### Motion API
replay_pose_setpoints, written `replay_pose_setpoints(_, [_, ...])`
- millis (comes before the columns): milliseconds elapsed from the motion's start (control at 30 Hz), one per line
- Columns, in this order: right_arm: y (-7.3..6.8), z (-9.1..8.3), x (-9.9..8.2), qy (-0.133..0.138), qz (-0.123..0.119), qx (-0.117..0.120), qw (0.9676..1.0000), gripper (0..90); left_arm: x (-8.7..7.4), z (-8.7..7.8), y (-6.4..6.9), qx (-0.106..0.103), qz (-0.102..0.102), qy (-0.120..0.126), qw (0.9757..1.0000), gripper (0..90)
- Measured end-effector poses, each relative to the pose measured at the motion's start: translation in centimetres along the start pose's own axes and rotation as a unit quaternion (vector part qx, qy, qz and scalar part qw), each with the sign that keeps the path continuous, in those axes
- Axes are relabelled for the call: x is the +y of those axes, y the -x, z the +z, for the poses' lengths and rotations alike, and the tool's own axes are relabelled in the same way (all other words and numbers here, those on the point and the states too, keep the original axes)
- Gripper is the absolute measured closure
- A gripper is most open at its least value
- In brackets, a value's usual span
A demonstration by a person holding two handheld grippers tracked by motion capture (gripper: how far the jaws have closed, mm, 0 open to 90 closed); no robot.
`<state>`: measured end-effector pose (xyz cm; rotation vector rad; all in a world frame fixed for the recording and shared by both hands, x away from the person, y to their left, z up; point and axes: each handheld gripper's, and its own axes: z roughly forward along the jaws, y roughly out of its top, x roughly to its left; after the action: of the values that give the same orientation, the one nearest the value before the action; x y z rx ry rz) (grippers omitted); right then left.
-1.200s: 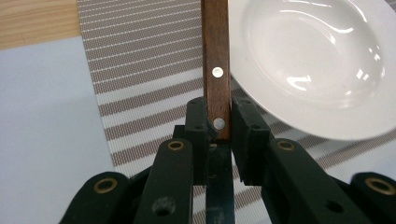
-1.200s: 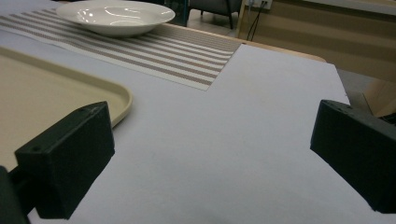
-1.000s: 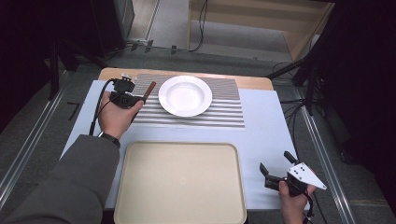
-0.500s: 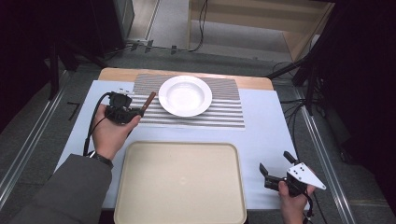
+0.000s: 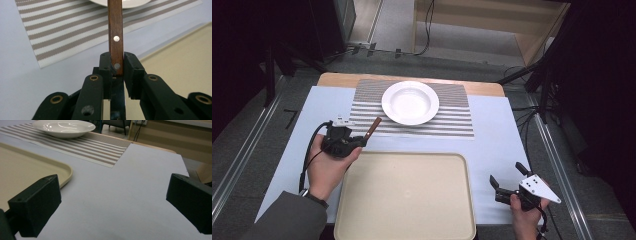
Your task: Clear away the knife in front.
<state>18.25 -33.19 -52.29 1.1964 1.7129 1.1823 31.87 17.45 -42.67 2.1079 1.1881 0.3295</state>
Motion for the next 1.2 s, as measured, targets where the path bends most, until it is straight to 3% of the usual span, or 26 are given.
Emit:
replay_pose_setpoints(433, [0.0,0.0,0.0,-0.001,-0.004,-0.001,1.0,0.0,-4.0,-1.2,2.2,-0.017,0.0,0.01,0.9998,76.8])
replay_pose_setpoints(700, [-0.1,0.0,0.0,-0.001,-0.003,-0.001,1.0,0.0,-6.1,-1.1,3.3,-0.033,-0.004,0.003,0.9995,76.8])
replay_pose_setpoints(1200, [-0.1,0.1,0.0,-0.002,-0.006,-0.001,1.0,0.0,-9.7,-0.8,3.9,-0.038,-0.028,-0.011,0.9988,76.7])
